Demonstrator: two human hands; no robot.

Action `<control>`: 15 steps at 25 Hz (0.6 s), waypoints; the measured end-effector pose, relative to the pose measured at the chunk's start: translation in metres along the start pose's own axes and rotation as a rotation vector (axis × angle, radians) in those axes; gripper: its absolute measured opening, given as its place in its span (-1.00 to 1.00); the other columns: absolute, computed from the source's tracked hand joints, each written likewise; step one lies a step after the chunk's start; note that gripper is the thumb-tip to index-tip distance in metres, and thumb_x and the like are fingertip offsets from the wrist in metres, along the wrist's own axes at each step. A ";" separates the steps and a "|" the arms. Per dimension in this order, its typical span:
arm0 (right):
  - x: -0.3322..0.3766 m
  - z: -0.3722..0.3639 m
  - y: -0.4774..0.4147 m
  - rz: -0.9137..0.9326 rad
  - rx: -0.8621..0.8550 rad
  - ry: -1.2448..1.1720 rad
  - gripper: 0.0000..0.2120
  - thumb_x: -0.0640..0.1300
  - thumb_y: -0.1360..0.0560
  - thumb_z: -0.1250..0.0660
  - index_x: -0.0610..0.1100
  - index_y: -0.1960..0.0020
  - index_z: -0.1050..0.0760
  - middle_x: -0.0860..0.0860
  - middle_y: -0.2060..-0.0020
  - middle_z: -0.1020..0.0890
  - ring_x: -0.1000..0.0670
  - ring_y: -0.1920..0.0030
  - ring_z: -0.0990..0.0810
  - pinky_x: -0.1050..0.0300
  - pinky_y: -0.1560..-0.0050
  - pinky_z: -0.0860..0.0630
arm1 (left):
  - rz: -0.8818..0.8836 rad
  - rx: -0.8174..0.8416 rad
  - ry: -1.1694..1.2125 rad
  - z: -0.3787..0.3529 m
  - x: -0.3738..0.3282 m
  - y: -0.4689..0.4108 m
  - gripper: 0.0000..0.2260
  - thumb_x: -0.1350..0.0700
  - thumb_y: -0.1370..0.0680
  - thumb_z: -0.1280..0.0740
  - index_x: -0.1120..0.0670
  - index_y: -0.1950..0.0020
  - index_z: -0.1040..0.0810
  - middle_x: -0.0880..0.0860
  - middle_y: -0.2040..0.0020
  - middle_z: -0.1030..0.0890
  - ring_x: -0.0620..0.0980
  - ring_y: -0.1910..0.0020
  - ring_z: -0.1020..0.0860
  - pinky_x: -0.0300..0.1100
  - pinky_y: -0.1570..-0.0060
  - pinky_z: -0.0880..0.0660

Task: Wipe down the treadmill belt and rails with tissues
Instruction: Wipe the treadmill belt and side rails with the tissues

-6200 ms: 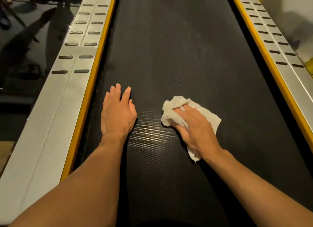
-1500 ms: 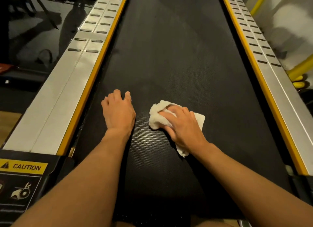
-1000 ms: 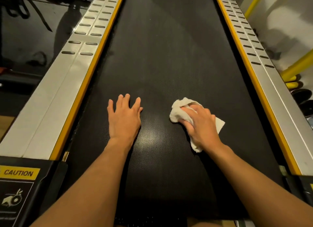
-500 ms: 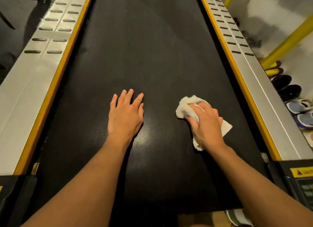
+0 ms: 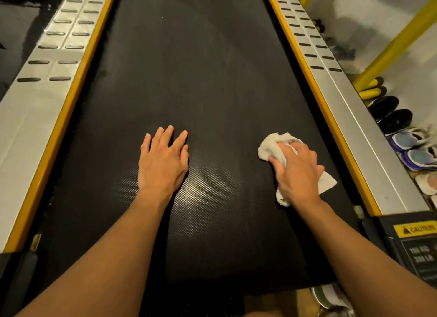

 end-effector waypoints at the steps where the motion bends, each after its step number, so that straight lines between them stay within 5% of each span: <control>1: 0.007 0.000 0.000 -0.004 -0.012 0.007 -0.64 0.10 -0.57 -0.19 0.11 -0.36 -0.39 0.00 -0.36 -0.35 -0.13 -0.31 -0.27 -0.11 -0.15 -0.26 | -0.003 -0.005 0.003 0.000 0.001 -0.001 -0.62 -0.04 -0.63 -0.08 -0.05 -0.45 -0.36 0.10 -0.46 -0.34 0.09 -0.48 -0.22 0.06 -0.47 -0.08; 5: -0.001 0.006 0.033 0.162 0.015 -0.049 -0.65 0.08 -0.57 -0.20 0.12 -0.35 -0.40 0.00 -0.34 -0.37 -0.12 -0.27 -0.31 -0.13 -0.18 -0.28 | -0.005 -0.002 0.017 0.001 -0.001 -0.001 -0.62 -0.03 -0.63 -0.10 -0.02 -0.44 -0.37 0.12 -0.45 -0.35 0.11 -0.48 -0.24 0.07 -0.47 -0.08; 10: -0.056 0.023 0.008 -0.072 -0.004 -0.030 -0.61 0.07 -0.58 -0.20 0.06 -0.39 -0.38 -0.08 -0.38 -0.36 -0.18 -0.31 -0.29 -0.17 -0.23 -0.28 | -0.014 -0.006 0.024 0.002 -0.001 0.002 -0.62 0.01 -0.62 -0.12 0.00 -0.44 -0.38 0.14 -0.45 -0.35 0.12 -0.47 -0.24 0.07 -0.47 -0.08; 15: -0.052 0.024 0.032 -0.004 -0.043 -0.011 -0.62 0.05 -0.58 -0.20 0.04 -0.39 -0.38 -0.07 -0.35 -0.37 -0.17 -0.28 -0.32 -0.17 -0.19 -0.31 | -0.014 -0.001 0.037 0.002 -0.003 0.001 -0.62 0.01 -0.63 -0.11 0.00 -0.44 -0.37 0.14 -0.46 -0.34 0.13 -0.48 -0.23 0.06 -0.48 -0.07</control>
Point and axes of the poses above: each hand's wrist, its own y-axis away from the middle knuckle, its own z-axis out of the back of the hand, x = y × z, the point moved 7 cm from there along -y, towards the middle knuckle
